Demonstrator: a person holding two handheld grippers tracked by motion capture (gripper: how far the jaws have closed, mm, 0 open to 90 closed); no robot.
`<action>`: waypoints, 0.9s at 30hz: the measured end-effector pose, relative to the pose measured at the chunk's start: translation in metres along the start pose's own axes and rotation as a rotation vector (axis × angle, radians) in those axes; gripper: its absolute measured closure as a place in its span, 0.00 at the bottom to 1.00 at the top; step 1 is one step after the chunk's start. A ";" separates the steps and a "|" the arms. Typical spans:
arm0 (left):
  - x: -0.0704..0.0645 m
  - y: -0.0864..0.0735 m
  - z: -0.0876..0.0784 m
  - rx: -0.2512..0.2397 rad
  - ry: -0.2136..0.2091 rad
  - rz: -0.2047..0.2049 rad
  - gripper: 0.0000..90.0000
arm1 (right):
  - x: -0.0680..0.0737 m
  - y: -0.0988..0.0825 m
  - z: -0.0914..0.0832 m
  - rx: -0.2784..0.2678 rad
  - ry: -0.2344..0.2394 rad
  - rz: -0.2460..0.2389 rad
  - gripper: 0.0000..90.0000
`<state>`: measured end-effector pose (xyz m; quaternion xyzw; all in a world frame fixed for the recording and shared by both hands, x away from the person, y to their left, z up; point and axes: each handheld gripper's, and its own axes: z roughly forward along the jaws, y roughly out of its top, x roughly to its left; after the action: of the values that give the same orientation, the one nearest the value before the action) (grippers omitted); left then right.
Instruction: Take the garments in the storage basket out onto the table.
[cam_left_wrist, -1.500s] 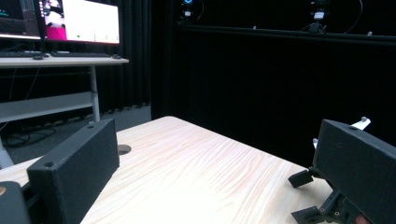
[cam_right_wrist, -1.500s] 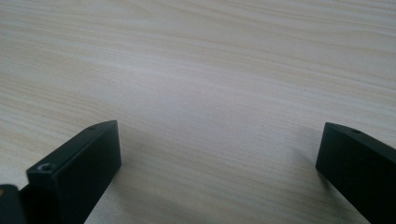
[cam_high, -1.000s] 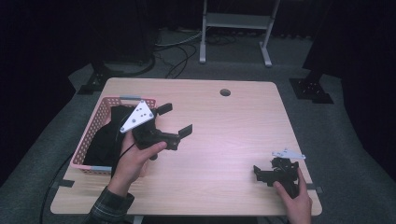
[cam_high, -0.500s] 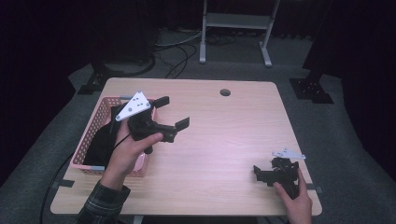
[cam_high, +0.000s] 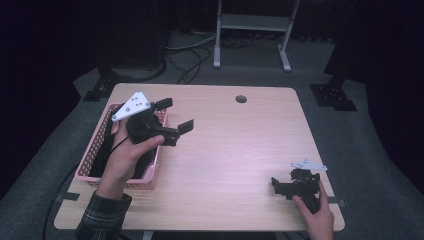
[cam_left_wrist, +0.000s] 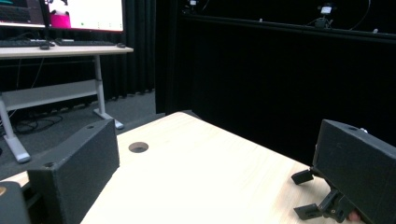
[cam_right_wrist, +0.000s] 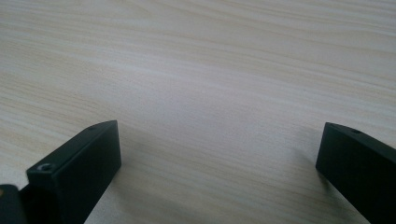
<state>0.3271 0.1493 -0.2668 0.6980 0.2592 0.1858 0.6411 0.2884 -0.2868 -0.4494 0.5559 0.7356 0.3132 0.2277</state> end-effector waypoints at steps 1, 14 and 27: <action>0.001 0.000 -0.001 0.001 -0.001 0.001 0.00 | 0.000 0.000 0.000 0.000 0.000 0.000 0.00; 0.017 -0.003 -0.014 0.012 0.056 -0.005 0.00 | 0.000 0.000 0.000 -0.001 0.000 -0.001 0.00; 0.031 -0.004 -0.028 0.015 0.091 -0.013 0.00 | 0.000 0.000 0.000 -0.001 0.000 -0.001 0.00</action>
<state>0.3345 0.1906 -0.2702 0.6919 0.2941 0.2111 0.6246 0.2885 -0.2869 -0.4494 0.5556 0.7356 0.3133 0.2281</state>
